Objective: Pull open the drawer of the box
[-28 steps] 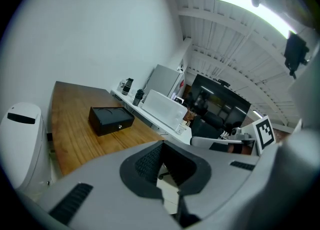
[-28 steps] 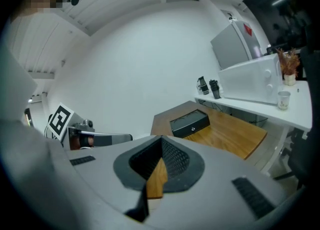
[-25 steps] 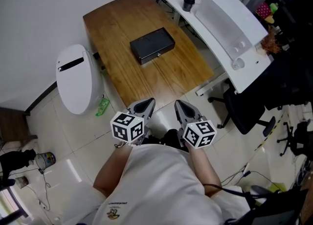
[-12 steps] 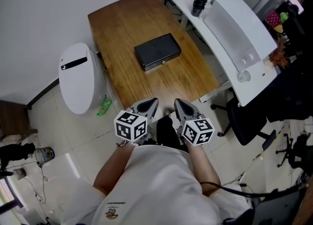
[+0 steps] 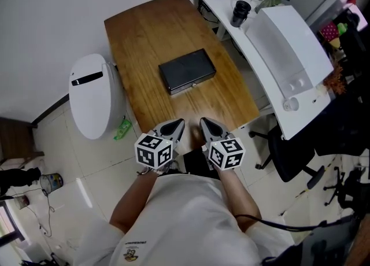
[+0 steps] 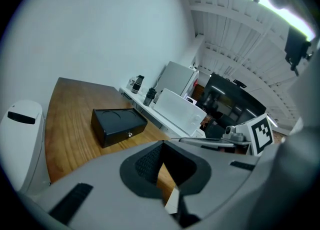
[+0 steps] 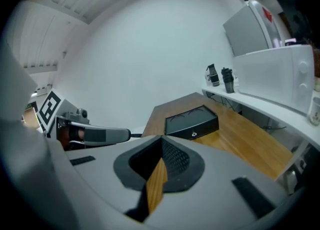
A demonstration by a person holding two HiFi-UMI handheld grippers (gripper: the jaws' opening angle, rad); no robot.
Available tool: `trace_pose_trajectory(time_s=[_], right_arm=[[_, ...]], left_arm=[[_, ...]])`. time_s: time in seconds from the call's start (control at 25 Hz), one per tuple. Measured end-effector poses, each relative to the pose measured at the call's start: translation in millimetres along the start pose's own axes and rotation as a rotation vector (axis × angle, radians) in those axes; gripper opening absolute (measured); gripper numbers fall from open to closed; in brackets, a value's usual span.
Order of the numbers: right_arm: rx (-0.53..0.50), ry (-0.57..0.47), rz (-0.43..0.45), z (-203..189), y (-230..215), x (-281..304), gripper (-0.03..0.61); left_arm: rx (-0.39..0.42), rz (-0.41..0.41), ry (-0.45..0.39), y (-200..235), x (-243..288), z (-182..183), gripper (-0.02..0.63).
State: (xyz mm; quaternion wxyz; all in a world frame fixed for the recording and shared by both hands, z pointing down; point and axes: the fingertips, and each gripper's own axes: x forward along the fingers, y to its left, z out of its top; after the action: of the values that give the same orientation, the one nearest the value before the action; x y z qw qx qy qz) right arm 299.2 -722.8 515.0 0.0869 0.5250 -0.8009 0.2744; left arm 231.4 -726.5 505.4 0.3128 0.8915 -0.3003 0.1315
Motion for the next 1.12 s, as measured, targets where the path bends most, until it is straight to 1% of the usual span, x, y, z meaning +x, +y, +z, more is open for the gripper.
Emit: trace_pose_trajectory(time_s=[0.16,0.32,0.44,0.84,0.88,1.0,1.12], right_arm=[[-0.007,0.019,0.001,2,-9,18,-0.012],[-0.027,0.007,0.003,8,-16,34,-0.012],[-0.020,0.010,0.008,11,-24,46,-0.012],[-0.006,0.097,0.007,-6,-56,95,-0.012],[-0.002,0.102,0.008,-7,-59,98,0.005],[0.006,0.118,0.012,-10,-66,109,0.009],[0.007,0.130,0.006,-11,-77,119,0.031]], left_arm=[[-0.028,0.020,0.005,13,10,2,0.003],[-0.034,0.063,0.012,25,19,2,0.003],[-0.044,0.083,0.020,31,28,4,0.003],[-0.093,0.122,0.034,52,63,7,0.003],[-0.096,0.125,0.038,55,66,7,0.003],[-0.101,0.139,0.051,61,74,7,0.003],[-0.106,0.148,0.064,66,84,7,0.003]])
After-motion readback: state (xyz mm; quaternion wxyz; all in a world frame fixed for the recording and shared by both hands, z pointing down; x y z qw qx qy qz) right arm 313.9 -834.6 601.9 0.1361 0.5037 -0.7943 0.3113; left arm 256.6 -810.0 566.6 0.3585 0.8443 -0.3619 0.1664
